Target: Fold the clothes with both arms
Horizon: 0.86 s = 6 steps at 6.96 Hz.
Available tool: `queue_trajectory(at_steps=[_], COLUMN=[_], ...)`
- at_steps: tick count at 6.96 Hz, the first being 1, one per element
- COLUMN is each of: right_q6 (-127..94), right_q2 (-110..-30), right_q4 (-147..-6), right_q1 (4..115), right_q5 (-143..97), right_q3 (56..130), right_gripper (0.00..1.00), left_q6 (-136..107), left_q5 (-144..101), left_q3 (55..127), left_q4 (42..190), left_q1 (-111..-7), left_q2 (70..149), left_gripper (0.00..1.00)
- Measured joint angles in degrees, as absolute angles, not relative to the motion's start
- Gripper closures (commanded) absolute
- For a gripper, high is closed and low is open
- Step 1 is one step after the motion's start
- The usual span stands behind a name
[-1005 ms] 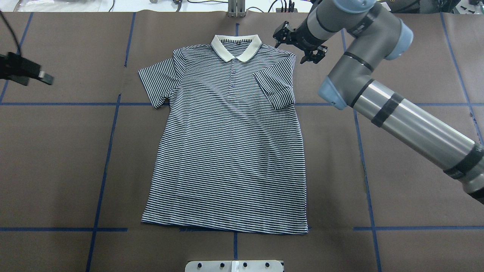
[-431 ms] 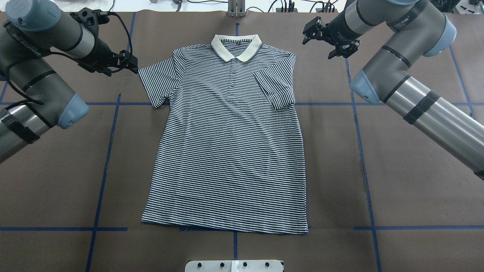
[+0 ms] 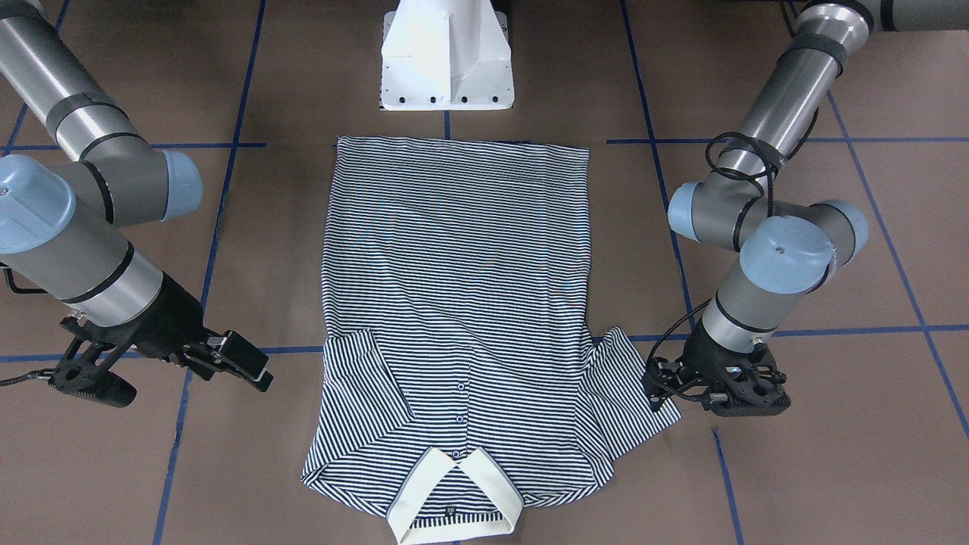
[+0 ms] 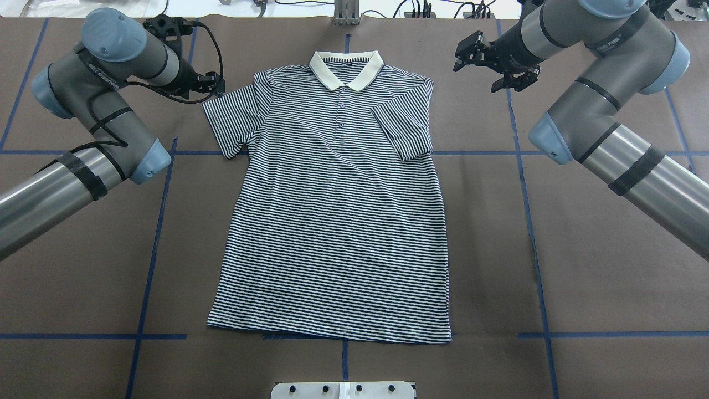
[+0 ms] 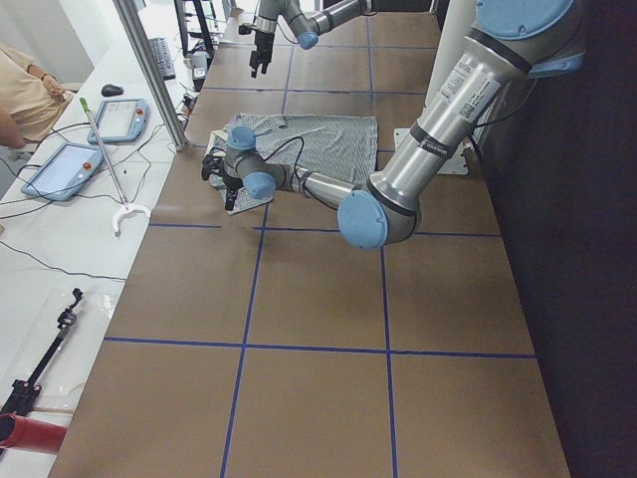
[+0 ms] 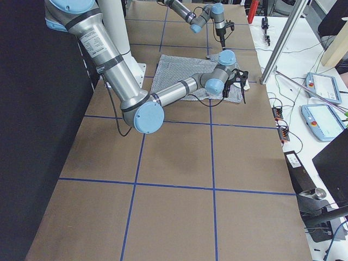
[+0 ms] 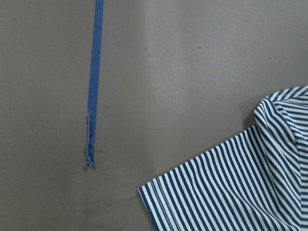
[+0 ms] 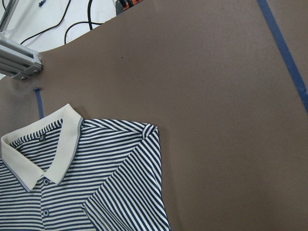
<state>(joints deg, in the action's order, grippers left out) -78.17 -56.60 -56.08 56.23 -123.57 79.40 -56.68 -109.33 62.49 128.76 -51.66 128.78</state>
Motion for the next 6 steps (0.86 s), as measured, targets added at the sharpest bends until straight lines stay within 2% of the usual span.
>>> queue_trajectory(at_steps=[2, 4, 5, 6], right_q6=[-78.1, -78.1, -78.1, -78.2], right_q2=[-57.2, -57.4, -57.4, -57.4], right_q4=[-56.1, -56.1, -56.1, -56.1], right_q1=[56.1, 56.0, 56.0, 56.0], right_q5=[-123.4, -123.4, -123.4, -123.4], right_q3=[79.8, 79.8, 79.7, 79.8], right_gripper=[0.0, 0.0, 0.0, 0.0], left_q6=[-56.6, -56.6, -56.6, -56.6], left_q5=[-106.9, -106.2, -106.1, -106.1], left_q3=[59.4, 58.0, 57.9, 57.9], left_q4=[130.5, 131.5, 131.6, 131.6], left_q1=[-50.5, -50.1, -49.9, -49.9], left_q2=[129.8, 129.9, 129.9, 129.8], left_gripper=[0.41, 0.44, 0.52, 0.69])
